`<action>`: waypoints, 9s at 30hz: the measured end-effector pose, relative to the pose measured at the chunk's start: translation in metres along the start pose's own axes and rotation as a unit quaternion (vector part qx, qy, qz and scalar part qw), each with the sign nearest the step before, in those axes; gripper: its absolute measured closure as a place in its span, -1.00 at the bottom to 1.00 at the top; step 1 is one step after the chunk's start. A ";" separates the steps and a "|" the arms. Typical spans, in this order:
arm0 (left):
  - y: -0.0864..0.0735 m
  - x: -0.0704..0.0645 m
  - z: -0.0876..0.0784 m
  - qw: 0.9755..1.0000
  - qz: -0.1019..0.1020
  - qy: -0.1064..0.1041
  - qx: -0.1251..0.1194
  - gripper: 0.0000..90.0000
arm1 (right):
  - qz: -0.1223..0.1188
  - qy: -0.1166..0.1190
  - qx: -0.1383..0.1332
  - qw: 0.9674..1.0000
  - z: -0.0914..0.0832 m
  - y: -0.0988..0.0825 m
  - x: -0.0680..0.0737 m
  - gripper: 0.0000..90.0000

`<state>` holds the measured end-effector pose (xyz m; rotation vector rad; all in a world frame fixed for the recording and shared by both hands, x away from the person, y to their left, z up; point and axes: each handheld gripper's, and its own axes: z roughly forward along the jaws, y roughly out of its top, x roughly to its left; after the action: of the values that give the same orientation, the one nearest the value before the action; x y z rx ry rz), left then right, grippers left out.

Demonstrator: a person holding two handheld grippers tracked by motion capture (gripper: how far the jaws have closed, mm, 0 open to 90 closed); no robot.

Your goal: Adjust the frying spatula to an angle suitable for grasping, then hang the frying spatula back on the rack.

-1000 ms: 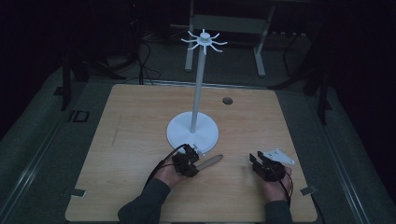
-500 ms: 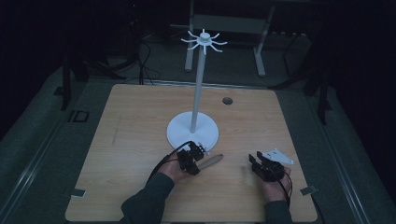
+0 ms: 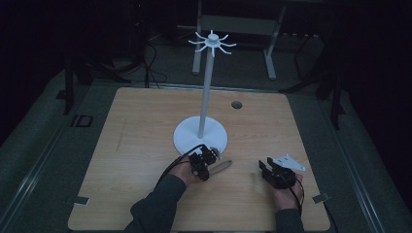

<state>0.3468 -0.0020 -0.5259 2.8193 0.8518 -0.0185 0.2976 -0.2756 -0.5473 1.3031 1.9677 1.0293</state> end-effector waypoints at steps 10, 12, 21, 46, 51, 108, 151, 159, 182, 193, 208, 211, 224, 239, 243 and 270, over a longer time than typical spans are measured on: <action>-0.002 -0.006 0.000 1.000 0.012 0.022 -0.009 0.67 | -0.002 0.001 -0.001 1.000 0.000 0.000 0.001 0.33; -0.002 -0.007 0.000 0.999 0.014 0.028 -0.011 0.67 | -0.003 0.002 -0.002 1.000 0.001 0.000 0.001 0.33; -0.010 -0.005 -0.010 0.998 0.005 0.034 -0.059 0.68 | -0.020 0.018 -0.002 1.000 0.002 0.000 0.010 0.29; -0.045 -0.017 -0.072 0.962 -0.036 0.085 -0.258 0.67 | -0.048 0.031 -0.007 0.998 0.005 0.001 0.026 0.29; -0.050 -0.020 -0.079 0.953 -0.043 0.094 -0.284 0.67 | -0.049 0.031 -0.009 0.998 0.005 0.001 0.026 0.29; -0.056 -0.039 -0.101 0.899 -0.071 0.118 -0.417 0.64 | -0.023 0.268 -0.101 0.958 0.014 0.066 0.137 0.74; -0.057 -0.046 -0.099 0.873 -0.103 0.146 -0.454 0.67 | -0.016 0.238 -0.107 0.965 -0.002 0.051 0.109 0.16; -0.058 -0.046 -0.102 0.866 -0.112 0.152 -0.463 0.67 | -0.007 0.188 -0.088 0.978 -0.004 0.031 0.075 0.14; -0.056 -0.042 -0.115 0.850 -0.127 0.162 -0.485 0.67 | 0.033 0.084 -0.068 0.994 -0.008 0.019 0.024 0.11; -0.055 -0.039 -0.120 0.840 -0.142 0.166 -0.497 0.67 | 0.014 0.053 -0.044 0.998 -0.001 0.012 0.021 0.11; -0.050 -0.039 -0.131 0.832 -0.148 0.187 -0.501 0.67 | 0.003 0.042 -0.034 0.999 0.001 0.010 0.021 0.08; -0.048 -0.039 -0.134 0.829 -0.149 0.193 -0.503 0.67 | -0.003 0.038 -0.032 0.999 0.001 0.010 0.023 0.08; -0.037 -0.038 -0.150 0.819 -0.169 0.217 -0.504 0.67 | -0.008 0.035 -0.030 0.999 0.002 0.009 0.025 0.06; -0.025 -0.033 -0.169 0.814 -0.181 0.239 -0.498 0.67 | -0.008 0.037 -0.029 0.999 0.003 0.008 0.025 0.05; -0.023 -0.031 -0.172 0.813 -0.184 0.244 -0.495 0.67 | -0.008 0.036 -0.029 0.999 0.003 0.008 0.025 0.05; 0.009 -0.024 -0.191 0.800 -0.201 0.288 -0.486 0.67 | -0.007 0.037 -0.029 0.999 0.003 0.008 0.026 0.05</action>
<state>0.3229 0.0143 -0.3353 1.6237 1.1167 0.9598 0.2944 -0.2491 -0.5433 1.2335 1.9831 1.1350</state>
